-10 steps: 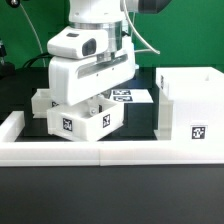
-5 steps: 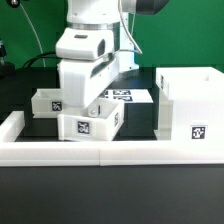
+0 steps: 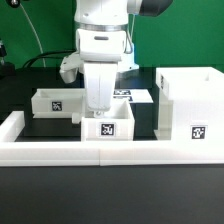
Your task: Assemble drawer
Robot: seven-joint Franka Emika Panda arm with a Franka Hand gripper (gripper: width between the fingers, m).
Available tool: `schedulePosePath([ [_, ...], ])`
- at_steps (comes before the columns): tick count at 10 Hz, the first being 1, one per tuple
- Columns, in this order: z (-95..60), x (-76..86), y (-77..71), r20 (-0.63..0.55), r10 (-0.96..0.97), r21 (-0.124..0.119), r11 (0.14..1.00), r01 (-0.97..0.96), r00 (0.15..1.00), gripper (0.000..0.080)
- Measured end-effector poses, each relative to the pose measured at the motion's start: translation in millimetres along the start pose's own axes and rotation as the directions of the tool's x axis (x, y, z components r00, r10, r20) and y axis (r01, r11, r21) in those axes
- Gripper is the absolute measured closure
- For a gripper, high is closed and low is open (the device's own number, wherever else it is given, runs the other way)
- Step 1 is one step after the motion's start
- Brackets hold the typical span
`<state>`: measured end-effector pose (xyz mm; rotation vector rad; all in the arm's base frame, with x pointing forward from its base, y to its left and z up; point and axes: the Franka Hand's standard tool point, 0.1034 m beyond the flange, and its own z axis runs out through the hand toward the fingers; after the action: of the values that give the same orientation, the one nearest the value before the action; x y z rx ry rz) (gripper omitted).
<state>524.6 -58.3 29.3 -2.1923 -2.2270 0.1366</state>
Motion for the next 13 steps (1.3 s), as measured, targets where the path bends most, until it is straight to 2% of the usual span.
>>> schedulePosePath([
  [2, -0.2, 1.8, 0.3, 0.000, 0.021, 0.001, 1.000, -0.021, 1.000, 0.0758],
  [6, -2.7, 29.1, 11.9, -0.014, 0.098, 0.019, 0.995, -0.098, 0.995, 0.0758],
  [7, -1.4, 30.8, 10.9, -0.014, 0.096, 0.040, 0.995, -0.095, 0.995, 0.0758],
  [8, -1.1, 29.4, 10.6, -0.014, 0.098, 0.040, 0.994, -0.098, 0.995, 0.0758],
  [9, -0.8, 29.3, 11.5, -0.015, 0.099, 0.030, 0.995, -0.098, 0.995, 0.0758],
  [10, 0.3, 29.7, 13.4, -0.018, 0.098, 0.001, 0.995, -0.098, 0.995, 0.0758],
  [11, 1.9, 29.8, 12.4, -0.019, 0.099, -0.008, 0.995, -0.099, 0.995, 0.0758],
  [12, 2.0, 29.3, 12.0, -0.019, 0.099, -0.006, 0.995, -0.100, 0.995, 0.0758],
  [13, 2.1, 29.7, 14.1, -0.020, 0.101, -0.025, 0.995, -0.101, 0.995, 0.0758],
])
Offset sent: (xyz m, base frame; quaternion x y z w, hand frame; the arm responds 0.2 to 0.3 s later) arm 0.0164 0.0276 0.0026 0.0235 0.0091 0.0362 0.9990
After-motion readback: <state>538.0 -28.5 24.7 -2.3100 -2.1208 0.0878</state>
